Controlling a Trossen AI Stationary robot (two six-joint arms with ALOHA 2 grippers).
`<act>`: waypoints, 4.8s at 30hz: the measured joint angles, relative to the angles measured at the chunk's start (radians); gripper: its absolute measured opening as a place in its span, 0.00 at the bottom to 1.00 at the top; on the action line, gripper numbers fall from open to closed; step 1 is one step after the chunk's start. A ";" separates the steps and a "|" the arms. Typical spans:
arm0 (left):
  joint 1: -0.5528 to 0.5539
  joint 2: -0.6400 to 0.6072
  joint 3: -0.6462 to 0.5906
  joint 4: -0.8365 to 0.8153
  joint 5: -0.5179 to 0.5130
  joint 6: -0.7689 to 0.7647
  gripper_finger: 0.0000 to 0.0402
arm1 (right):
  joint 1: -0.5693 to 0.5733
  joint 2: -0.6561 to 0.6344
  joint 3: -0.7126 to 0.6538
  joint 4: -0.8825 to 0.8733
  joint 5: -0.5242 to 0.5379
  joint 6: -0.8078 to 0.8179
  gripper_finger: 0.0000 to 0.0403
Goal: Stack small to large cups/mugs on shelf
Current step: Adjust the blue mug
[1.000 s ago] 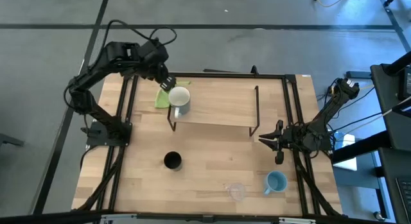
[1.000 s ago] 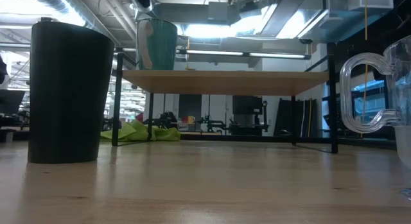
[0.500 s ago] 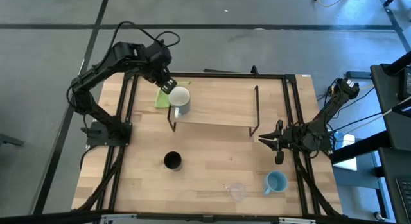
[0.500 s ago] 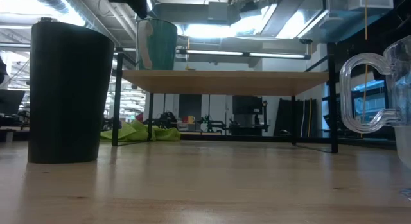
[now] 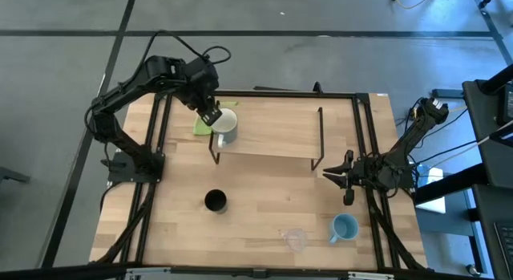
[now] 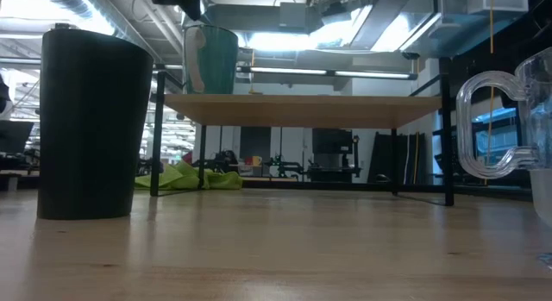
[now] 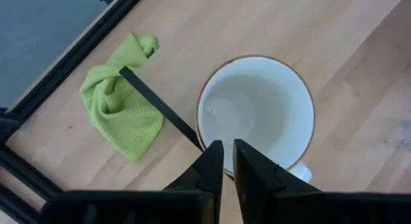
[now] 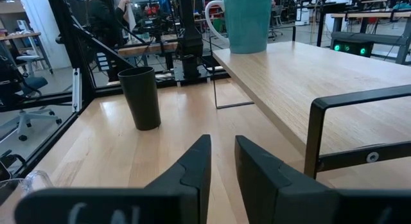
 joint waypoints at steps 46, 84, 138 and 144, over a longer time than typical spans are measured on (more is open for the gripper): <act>0.021 0.011 -0.158 0.075 -0.089 0.050 0.34 | 0.000 0.000 0.000 0.000 0.000 -0.001 0.18; 0.023 0.015 -0.248 0.186 -0.004 0.043 0.33 | 0.000 0.000 0.000 0.000 0.000 -0.001 0.18; 0.020 0.052 -0.185 0.138 -0.007 0.076 0.19 | 0.000 0.000 0.000 0.000 0.000 0.000 0.18; 0.020 0.051 -0.185 0.146 -0.007 0.090 0.12 | 0.000 0.000 0.000 0.000 0.000 -0.001 0.18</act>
